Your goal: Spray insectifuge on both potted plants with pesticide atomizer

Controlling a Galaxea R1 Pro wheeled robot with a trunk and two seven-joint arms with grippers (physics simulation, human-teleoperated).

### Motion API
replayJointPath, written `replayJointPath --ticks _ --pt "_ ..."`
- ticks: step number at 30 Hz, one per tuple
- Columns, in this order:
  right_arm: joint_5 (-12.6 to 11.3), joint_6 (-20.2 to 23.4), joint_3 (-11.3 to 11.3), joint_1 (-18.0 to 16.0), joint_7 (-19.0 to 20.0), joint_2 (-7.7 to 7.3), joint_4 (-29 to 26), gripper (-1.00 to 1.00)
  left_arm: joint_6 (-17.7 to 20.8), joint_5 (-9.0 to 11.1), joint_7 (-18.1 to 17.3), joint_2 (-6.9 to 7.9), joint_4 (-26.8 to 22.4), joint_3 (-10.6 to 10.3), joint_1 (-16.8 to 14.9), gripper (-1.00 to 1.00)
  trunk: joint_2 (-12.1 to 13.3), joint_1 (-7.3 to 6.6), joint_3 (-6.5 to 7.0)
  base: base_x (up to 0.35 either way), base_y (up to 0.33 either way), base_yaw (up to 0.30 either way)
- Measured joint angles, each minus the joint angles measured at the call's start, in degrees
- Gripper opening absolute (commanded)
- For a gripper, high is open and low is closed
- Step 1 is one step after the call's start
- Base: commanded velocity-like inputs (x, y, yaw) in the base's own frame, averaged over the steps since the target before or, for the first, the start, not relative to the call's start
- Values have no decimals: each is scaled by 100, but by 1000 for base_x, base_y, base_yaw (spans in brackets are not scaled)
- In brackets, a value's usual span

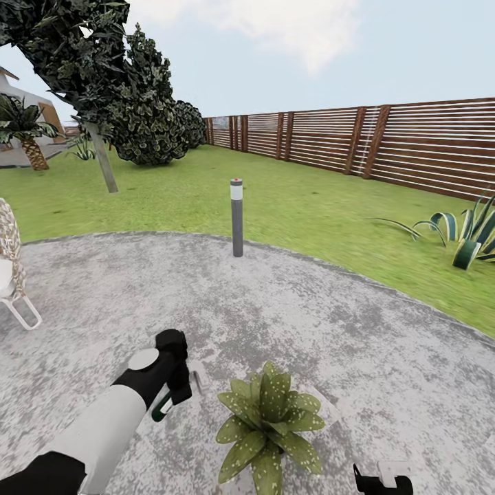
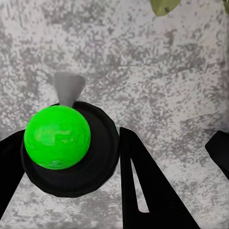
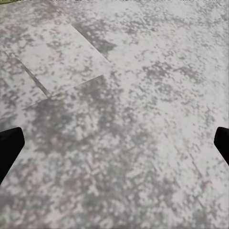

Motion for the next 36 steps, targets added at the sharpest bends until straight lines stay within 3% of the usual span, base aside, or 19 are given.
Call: replayJointPath --ticks 12,23,29,32,36 --pt "-1 1 0 1 -3 0 3 100 3 -19 0 -37 0 -8 5 -100 0 -1 0 27 67 -245" --pt "0 0 0 0 -3 0 6 100 -5 -17 43 -35 2 -8 54 -100 0 0 0 25 91 -22" --pt "0 0 -1 1 -3 0 5 100 -12 -17 46 -44 22 -9 66 -100 0 0 0 0 102 -201" --pt "0 0 1 0 -3 0 6 100 -39 -26 44 -4 85 -275 95 -100 0 0 0 0 3 -25" --pt "0 0 -2 0 -3 3 6 100 -63 -16 5 -33 76 -345 68 -100 0 0 0 0 0 -2"
